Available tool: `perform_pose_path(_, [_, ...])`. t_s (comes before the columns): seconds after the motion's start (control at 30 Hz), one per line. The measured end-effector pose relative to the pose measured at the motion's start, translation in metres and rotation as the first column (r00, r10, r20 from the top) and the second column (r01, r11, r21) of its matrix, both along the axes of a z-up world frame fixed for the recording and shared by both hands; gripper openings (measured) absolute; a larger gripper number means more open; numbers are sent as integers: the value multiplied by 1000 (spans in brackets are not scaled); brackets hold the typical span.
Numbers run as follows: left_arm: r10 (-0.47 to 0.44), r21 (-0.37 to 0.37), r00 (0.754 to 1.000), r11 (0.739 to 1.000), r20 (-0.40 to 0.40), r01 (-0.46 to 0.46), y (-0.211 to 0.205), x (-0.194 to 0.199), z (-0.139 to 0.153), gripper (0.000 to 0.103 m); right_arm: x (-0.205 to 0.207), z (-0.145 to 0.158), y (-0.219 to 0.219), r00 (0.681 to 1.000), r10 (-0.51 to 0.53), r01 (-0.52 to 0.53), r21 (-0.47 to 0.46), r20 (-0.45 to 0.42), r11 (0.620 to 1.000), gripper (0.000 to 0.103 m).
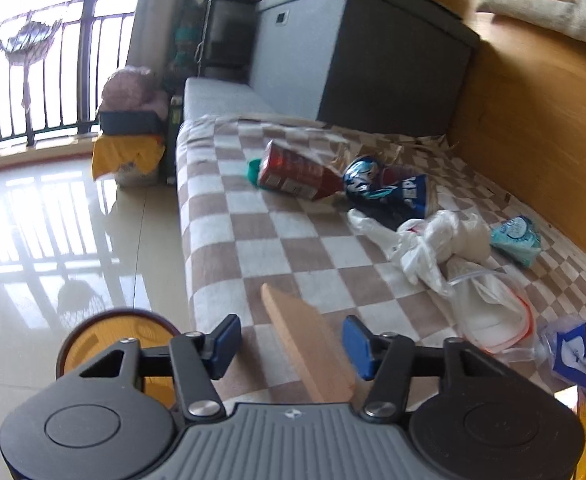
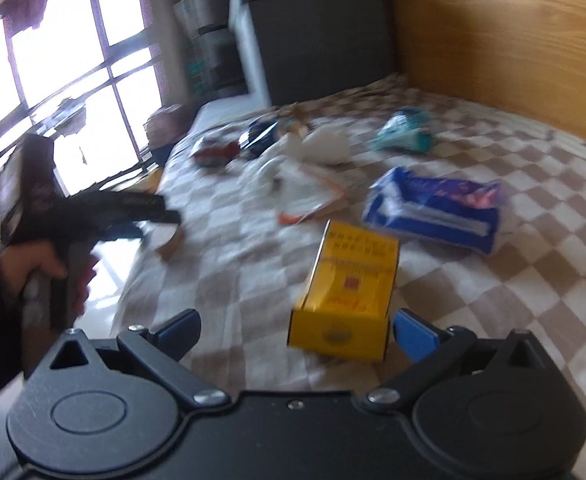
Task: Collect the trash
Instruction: 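Grasp the wooden block with the left tool while the right tool grasps the yellow box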
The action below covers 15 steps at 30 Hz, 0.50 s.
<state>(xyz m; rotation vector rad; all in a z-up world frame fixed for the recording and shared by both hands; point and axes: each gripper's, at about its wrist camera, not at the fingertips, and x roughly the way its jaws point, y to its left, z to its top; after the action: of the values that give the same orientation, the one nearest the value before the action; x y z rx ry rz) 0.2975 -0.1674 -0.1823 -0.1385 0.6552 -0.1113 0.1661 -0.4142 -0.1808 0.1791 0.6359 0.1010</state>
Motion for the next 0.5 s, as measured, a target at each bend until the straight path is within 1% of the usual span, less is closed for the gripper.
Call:
perform_pose_path(0.07, [-21,12,1000,1000,-15,22,-6,1,0,53,4,2,2,998,-64,64,-8,11,998,103])
perform_pose_path(0.13, [-24,27,999,999,-35,24,-12,2,-3,50,12,2,5,994,-108,108,-13,5,994,103])
perform_pose_path(0.2, [-16,66,999,998,-33,19,-17,2,-5,49,20,1,8,990,-141,141,-15,-16,990,103])
perform_pose_path(0.23, [-13,85,999,996,-34,16,-20,2,-6,48,24,0,8,988,-156,155,-17,-23,988,101])
perform_pose_path(0.27, [-11,102,999,995,-31,14,-22,1,-7,47,27,-1,10,985,-171,171,-23,-29,985,97])
perform_pose_path(0.33, [-11,134,1000,991,-25,14,-26,0,-8,44,34,-3,12,979,-200,199,-32,-45,979,95])
perform_pose_path(0.4, [-22,153,1000,988,-14,24,-28,-2,-10,42,39,-4,13,974,-220,218,-36,-54,975,93])
perform_pose_path(0.43, [-31,158,999,987,-9,32,-28,-2,-10,40,42,-5,14,972,-227,224,-42,-59,974,90])
perform_pose_path(0.5, [-53,163,999,985,-2,53,-26,-4,-11,39,46,-9,15,968,-238,233,-64,-86,970,86])
